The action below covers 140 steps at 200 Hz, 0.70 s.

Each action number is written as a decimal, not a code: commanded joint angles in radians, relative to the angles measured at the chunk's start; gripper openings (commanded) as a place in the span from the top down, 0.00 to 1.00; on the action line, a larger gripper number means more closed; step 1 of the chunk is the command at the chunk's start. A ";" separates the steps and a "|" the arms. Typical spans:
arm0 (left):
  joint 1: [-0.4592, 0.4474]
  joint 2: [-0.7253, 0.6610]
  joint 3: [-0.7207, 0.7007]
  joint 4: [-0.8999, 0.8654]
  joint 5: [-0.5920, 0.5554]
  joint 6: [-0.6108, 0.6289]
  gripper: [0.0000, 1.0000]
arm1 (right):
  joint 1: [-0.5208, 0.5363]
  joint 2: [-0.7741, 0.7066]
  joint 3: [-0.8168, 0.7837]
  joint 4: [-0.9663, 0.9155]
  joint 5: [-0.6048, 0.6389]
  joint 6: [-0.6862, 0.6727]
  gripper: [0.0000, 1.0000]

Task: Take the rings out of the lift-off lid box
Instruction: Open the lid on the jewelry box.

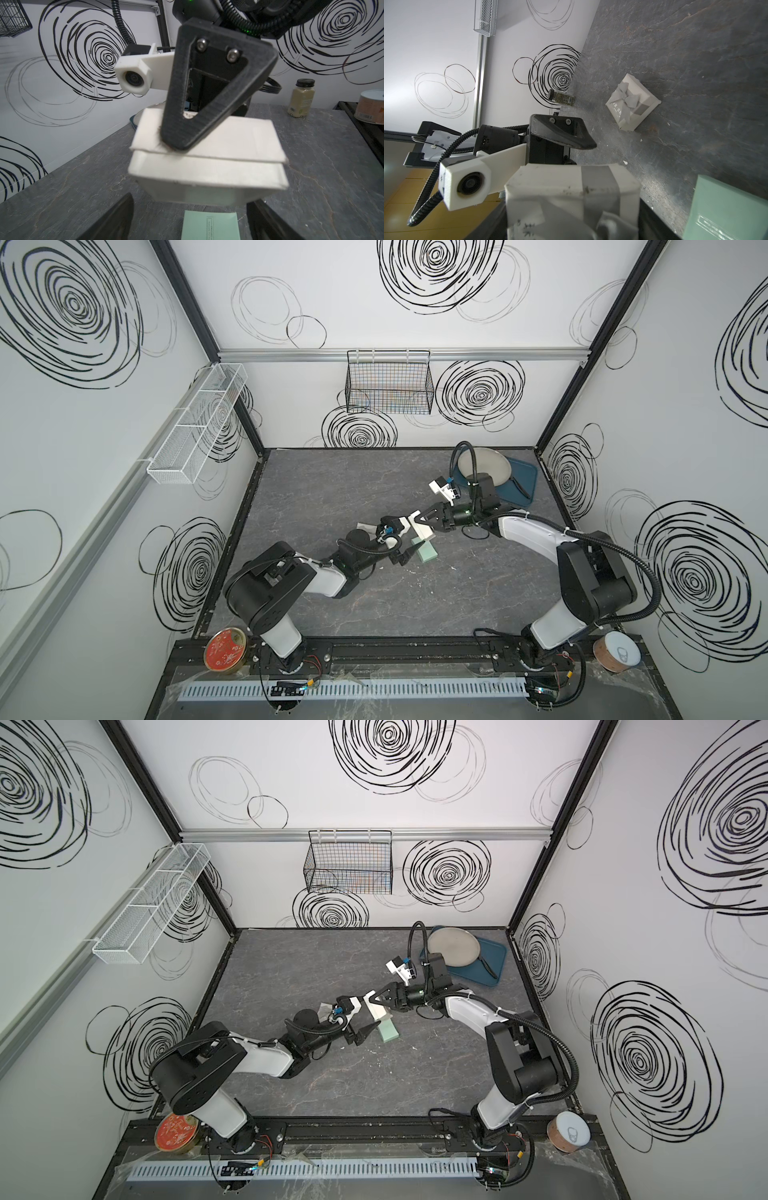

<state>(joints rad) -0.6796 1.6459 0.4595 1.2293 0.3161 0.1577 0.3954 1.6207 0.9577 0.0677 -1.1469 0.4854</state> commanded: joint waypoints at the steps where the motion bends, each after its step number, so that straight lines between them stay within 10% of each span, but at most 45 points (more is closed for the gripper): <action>1: 0.006 0.003 0.013 0.071 0.033 0.013 0.14 | 0.007 0.014 0.016 0.007 -0.020 -0.007 0.24; 140: 0.006 0.023 0.019 0.088 0.077 0.005 0.23 | 0.011 0.024 0.015 0.007 -0.025 -0.008 0.24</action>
<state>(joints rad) -0.6788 1.6554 0.4641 1.2385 0.3737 0.1596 0.3992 1.6394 0.9573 0.0666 -1.1522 0.4854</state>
